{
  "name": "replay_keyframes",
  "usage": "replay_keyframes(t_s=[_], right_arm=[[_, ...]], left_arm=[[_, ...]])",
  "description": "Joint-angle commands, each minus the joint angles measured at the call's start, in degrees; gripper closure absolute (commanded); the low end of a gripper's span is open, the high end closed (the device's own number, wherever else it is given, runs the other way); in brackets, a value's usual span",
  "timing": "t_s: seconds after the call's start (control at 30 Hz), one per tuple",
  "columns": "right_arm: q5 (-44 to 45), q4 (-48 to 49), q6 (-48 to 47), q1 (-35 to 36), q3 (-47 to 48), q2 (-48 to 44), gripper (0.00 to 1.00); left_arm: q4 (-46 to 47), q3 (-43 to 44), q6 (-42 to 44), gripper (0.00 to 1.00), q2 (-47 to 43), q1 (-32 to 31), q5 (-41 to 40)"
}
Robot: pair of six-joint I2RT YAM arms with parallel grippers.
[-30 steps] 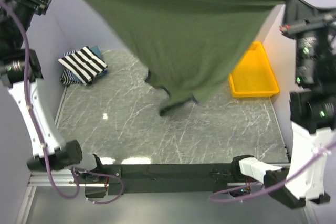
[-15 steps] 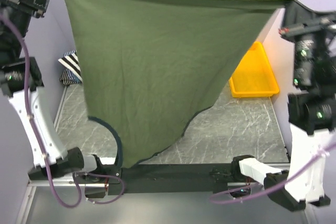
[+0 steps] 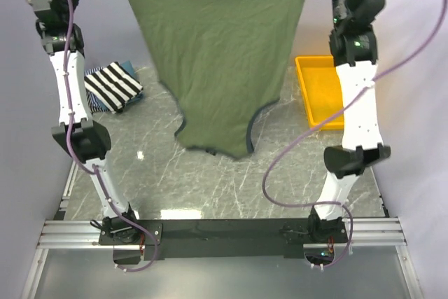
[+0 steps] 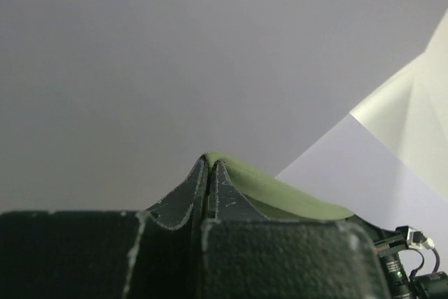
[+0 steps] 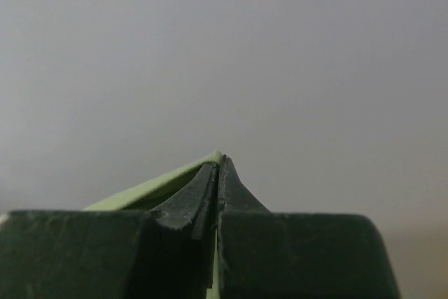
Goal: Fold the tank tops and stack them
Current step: Flatten the tank top out
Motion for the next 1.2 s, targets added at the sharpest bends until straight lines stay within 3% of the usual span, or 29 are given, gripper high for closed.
replay_keyframes(t_s=[0.0,0.13,0.47,0.53,0.67,0.8,0.97,1.1,1.17], right_arm=[[2.9,7.1,-2.1,-0.7,4.1,0.2,1.00],[4.9,13.4,-3.0,-0.7,-3.0,-3.2,1.00],[5.2,9.8,-1.9,-1.7,-8.7,-8.3,1.00],[5.1,10.1,-0.7,-1.7,-13.7,-11.8,1.00],[5.4,13.6,2.1,-1.9,-37.5,-22.3,1.00],[5.6,13.9,7.0,-1.9,-58.2,-35.8,1.00],[1.9,8.9,12.7,-1.7,-81.4,-47.7,1.00],[0.7,2.1,14.8,-1.3,-91.5,-55.3,1.00],[-0.6,-1.7,15.9,-1.3,-96.7,-57.8,1.00]], left_arm=[[9.8,0.0,-1.7,0.99,-1.8,0.7,-4.2],[10.6,0.7,0.8,0.99,-2.3,1.4,-4.1],[13.3,-7.6,-2.8,0.99,-7.8,4.5,0.2],[15.9,-15.3,-3.7,0.99,-11.0,4.5,2.0],[19.3,-33.6,-4.4,0.99,-18.6,4.2,4.1],[17.7,-58.3,-2.6,1.00,-30.8,3.8,4.1],[6.4,-80.6,3.1,0.99,-44.7,3.5,0.0],[-6.8,-96.4,8.1,0.99,-54.4,3.2,-4.3],[-9.2,-100.8,9.2,0.99,-56.8,3.0,-4.2]])
